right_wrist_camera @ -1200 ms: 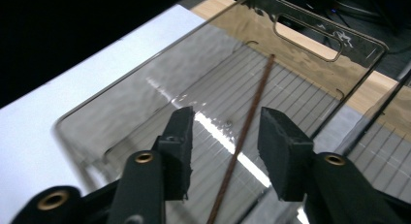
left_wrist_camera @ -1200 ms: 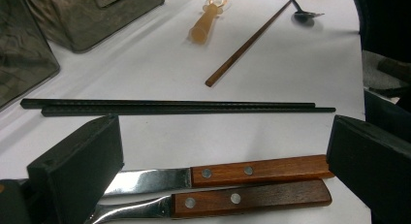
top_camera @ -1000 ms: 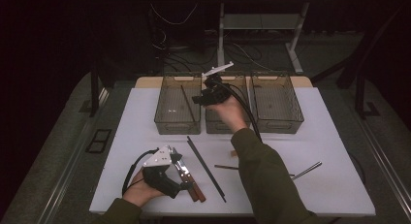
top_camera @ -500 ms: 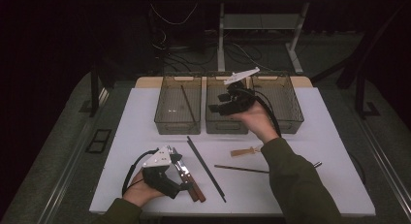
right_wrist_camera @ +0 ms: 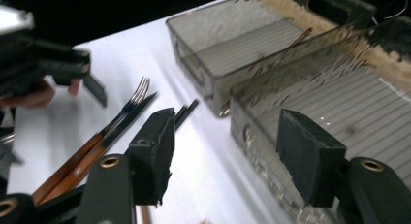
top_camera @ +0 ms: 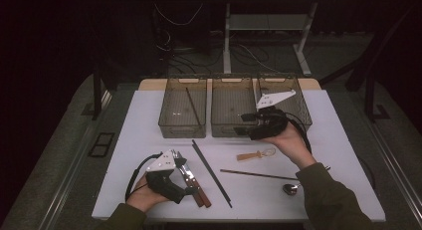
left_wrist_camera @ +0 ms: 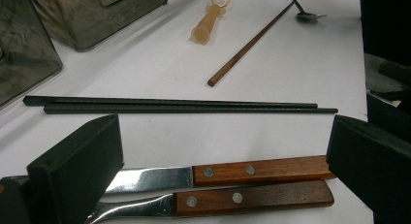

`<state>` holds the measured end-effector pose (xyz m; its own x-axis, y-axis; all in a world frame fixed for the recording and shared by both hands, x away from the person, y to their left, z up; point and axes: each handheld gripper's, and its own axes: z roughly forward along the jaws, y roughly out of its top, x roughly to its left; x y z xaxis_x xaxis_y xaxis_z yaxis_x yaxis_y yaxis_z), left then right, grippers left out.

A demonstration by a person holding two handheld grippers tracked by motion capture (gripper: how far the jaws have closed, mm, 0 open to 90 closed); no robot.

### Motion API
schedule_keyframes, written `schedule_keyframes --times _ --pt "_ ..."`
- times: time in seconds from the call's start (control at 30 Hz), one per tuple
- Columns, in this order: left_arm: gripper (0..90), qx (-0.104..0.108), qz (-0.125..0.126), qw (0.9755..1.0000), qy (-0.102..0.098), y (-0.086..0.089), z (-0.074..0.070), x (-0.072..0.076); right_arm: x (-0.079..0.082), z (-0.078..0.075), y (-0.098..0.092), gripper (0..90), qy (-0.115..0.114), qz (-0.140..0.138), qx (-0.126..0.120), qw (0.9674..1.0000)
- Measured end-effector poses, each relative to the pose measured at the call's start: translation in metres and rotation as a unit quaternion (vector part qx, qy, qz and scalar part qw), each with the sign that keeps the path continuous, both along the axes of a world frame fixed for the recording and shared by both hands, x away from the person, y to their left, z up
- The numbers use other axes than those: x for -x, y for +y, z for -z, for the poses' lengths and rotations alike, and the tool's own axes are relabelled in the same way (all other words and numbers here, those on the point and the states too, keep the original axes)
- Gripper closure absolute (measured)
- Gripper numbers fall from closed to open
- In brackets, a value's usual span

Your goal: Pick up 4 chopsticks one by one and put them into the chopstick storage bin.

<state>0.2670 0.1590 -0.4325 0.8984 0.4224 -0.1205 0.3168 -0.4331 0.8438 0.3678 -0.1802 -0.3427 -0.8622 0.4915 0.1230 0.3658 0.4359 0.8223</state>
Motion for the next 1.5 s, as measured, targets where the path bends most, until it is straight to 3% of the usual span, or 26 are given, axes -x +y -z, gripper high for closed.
schedule_keyframes --times 0.33,0.43,0.93,1.03,1.17,1.27,1.5 --pt "0.0 0.001 -0.003 1.0 0.001 0.0 0.001 -0.001 0.027 0.026 -0.029 46.4 0.016 -0.01 0.021 0.9996" --pt "0.0 0.0 -0.003 1.0 0.0 0.0 0.001 -0.001 0.037 0.039 -0.04 52.9 0.018 -0.012 0.03 0.9993" --pt "0.0 -0.003 -0.004 1.0 0.001 0.0 0.001 0.0 0.068 0.073 -0.059 74.4 0.045 -0.042 0.066 0.9959" --pt "0.0 -0.006 -0.003 1.0 0.0 0.0 0.001 0.0 0.069 0.078 -0.06 76.3 0.051 -0.047 0.069 0.9952" --pt "0.0 -0.007 -0.002 1.0 0.0 -0.001 0.001 0.0 0.069 0.088 -0.058 77.2 0.063 -0.055 0.093 0.9922" --pt "0.0 -0.007 -0.003 1.0 -0.001 0.0 0.001 0.0 0.068 0.092 -0.056 77.4 0.065 -0.053 0.111 0.9903" --pt "0.0 -0.009 -0.002 1.0 0.0 -0.001 0.002 0.0 0.066 0.097 -0.054 79.7 0.066 -0.06 0.128 0.9877"
